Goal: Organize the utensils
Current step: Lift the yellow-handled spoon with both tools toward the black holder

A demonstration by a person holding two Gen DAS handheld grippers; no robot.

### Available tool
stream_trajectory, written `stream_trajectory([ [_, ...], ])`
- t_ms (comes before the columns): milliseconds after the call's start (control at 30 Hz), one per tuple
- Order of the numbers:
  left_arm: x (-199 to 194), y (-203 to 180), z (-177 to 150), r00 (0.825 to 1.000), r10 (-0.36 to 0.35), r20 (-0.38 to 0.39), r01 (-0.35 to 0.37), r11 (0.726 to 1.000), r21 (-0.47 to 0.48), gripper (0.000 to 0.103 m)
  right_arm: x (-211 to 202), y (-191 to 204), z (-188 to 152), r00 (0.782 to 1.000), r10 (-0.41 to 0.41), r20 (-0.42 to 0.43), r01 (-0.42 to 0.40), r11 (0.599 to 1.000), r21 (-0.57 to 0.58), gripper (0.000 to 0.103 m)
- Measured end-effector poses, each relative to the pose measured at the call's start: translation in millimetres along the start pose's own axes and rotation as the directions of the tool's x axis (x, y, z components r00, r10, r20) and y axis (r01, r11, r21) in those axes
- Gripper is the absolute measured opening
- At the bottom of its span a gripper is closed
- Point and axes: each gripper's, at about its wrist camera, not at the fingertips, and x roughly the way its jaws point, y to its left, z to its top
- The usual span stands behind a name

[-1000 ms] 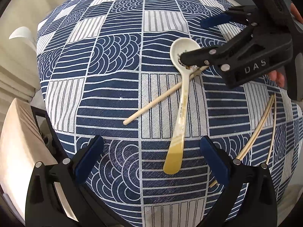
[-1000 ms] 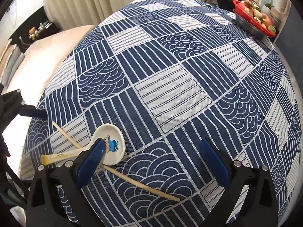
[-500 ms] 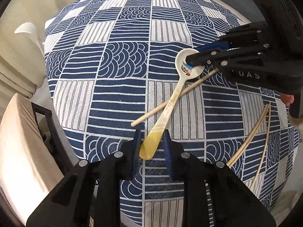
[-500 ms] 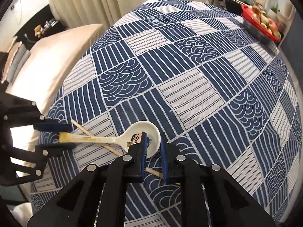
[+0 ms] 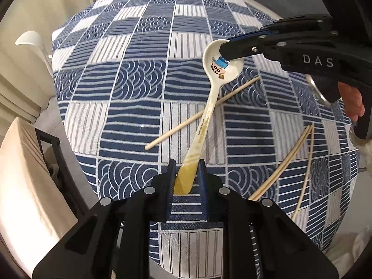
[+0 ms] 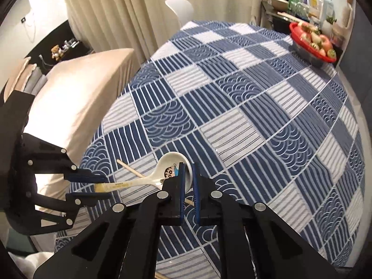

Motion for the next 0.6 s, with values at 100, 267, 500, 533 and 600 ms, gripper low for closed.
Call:
stream_trajectory([
  [100,-11.0,-5.2,6.6,1.0,0.008,0.019,-0.009,1.0,0.018,0.019,-18.2,0.7,1.9,0.999,-0.015,0.03,0.015,1.0,-0.005,0.006],
  [267,-30.5,-10.1,11.0,0.999,-0.009,0.05,0.008,1.0,0.019,0.02,-47.1,-0.9,7.1,0.996,-0.045,0.077,0.046,0.999,-0.017,0.006],
  [500,-48.2,-31.5,32.5,0.997,0.005,0.077,-0.013,0.995,0.096,0.02,-85.9,-10.6,3.5,0.986,-0.09,0.137,0.089,0.996,0.011,0.006],
  [533,-50.2,-35.3,35.2,0.997,0.007,0.077,-0.015,0.994,0.111,0.019,-91.8,-12.2,1.7,0.985,-0.097,0.145,0.096,0.995,0.015,0.006],
  [600,-55.5,-43.1,40.4,0.996,0.012,0.085,-0.024,0.99,0.139,0.02,-104.7,-17.1,-0.9,0.98,-0.118,0.159,0.116,0.993,0.022,0.006],
])
